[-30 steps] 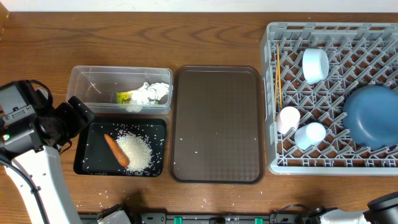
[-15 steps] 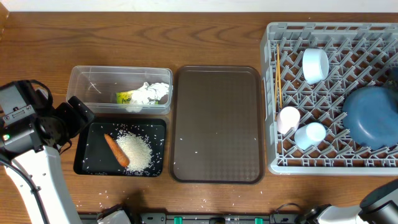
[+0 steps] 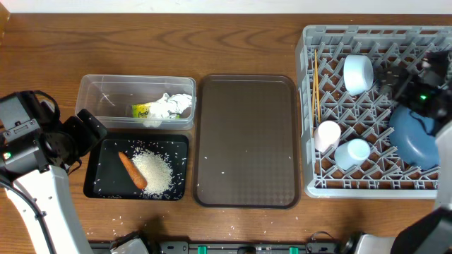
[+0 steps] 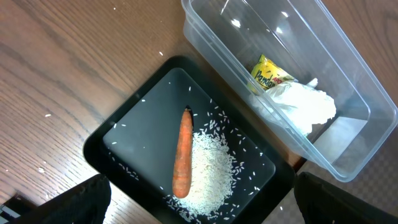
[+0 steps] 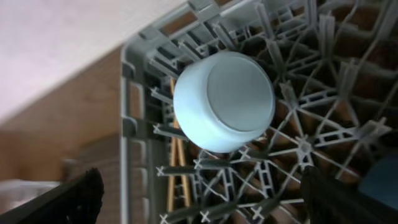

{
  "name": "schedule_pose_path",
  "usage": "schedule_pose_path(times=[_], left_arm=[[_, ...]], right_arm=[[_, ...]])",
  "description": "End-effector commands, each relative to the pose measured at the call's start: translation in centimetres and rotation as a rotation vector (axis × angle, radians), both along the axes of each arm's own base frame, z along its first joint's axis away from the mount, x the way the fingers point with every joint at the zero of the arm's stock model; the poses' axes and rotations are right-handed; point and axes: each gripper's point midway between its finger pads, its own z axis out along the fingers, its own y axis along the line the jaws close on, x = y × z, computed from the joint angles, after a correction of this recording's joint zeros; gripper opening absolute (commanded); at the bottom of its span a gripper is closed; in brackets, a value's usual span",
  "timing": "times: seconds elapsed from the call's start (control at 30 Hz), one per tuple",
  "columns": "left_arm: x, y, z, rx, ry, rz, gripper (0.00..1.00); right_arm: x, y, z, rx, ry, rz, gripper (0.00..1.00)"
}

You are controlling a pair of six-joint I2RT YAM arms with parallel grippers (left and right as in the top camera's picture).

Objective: Sort waste into correct bins and load items into the dishwasher rack
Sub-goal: 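Open the right gripper and raise it away from the plate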

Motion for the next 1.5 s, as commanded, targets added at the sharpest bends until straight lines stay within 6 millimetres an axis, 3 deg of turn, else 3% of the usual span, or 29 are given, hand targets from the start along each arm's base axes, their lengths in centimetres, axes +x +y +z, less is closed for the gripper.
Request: schedule_pose_path(times=[0.0,0.23,0.43,1.47], left_arm=[[-0.2,0.3,-0.2,0.012,0.013,0.003,0.96],[-0.2,0.3,-0.2,0.012,0.013,0.003,0.96],[-0.2,0.3,-0.2,0.012,0.013,0.003,0.96],[-0.2,0.3,-0.2,0.012,0.013,0.003,0.96]], right_arm=[[0.3,-0.7,2.9,-0.277,-0.022,-0.053,0.99],[0.2,3.1,2.6,-0.494,0.023,0.026,0.99],[0.0,5.9,2.1,-0.502,0.033,0.095,0.99],[-1.0,6.2,0.6,-0.496,0.098,0.117,0.99]])
